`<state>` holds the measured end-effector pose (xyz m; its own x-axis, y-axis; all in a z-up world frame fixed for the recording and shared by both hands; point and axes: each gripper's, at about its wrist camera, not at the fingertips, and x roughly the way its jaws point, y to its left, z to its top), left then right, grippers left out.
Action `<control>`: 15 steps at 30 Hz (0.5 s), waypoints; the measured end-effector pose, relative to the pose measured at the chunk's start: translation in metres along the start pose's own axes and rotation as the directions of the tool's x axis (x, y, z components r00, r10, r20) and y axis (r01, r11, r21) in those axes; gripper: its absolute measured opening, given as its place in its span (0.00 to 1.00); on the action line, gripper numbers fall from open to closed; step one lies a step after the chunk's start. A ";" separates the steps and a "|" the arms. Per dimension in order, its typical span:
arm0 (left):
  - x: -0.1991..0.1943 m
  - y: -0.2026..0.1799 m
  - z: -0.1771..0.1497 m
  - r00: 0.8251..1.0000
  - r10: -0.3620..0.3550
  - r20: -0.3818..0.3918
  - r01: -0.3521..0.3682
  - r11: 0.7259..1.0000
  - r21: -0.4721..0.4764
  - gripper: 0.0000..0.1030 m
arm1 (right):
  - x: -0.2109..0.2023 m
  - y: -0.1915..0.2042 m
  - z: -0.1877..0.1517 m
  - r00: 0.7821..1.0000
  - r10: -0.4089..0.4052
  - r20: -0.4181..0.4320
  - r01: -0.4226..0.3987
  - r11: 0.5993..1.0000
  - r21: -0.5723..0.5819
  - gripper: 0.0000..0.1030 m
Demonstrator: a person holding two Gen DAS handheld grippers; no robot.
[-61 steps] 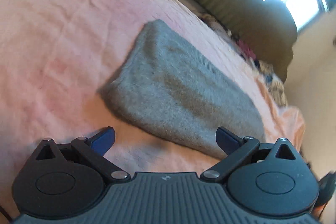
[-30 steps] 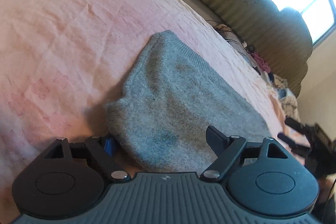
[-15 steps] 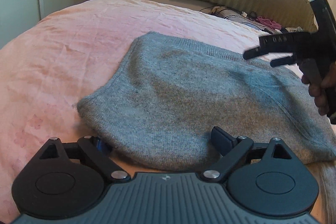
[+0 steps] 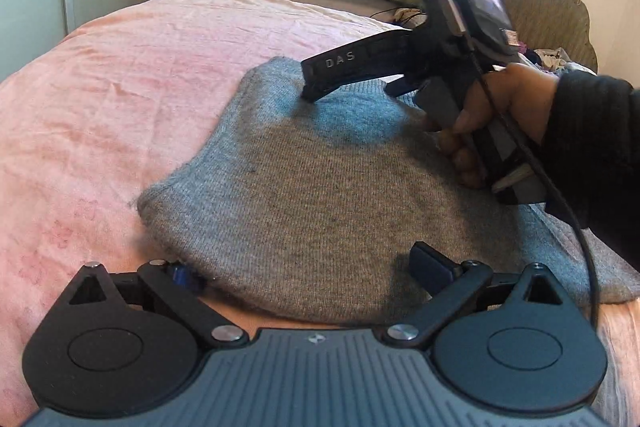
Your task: Fold small clothes
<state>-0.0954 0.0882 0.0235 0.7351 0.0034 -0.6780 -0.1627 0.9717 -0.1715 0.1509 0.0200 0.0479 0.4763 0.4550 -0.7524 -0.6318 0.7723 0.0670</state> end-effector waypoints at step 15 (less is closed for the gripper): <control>-0.009 0.092 0.007 0.964 -0.252 0.081 0.249 0.761 -0.599 0.99 | -0.073 -0.094 -0.095 0.980 -0.144 0.135 0.123 0.981 0.153 1.00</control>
<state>-0.1124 0.1794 0.0189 0.8029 -0.2225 -0.5530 -0.3348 0.5992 -0.7272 0.1175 -0.1281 0.0342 0.6407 0.3944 -0.6587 -0.4673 0.8811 0.0730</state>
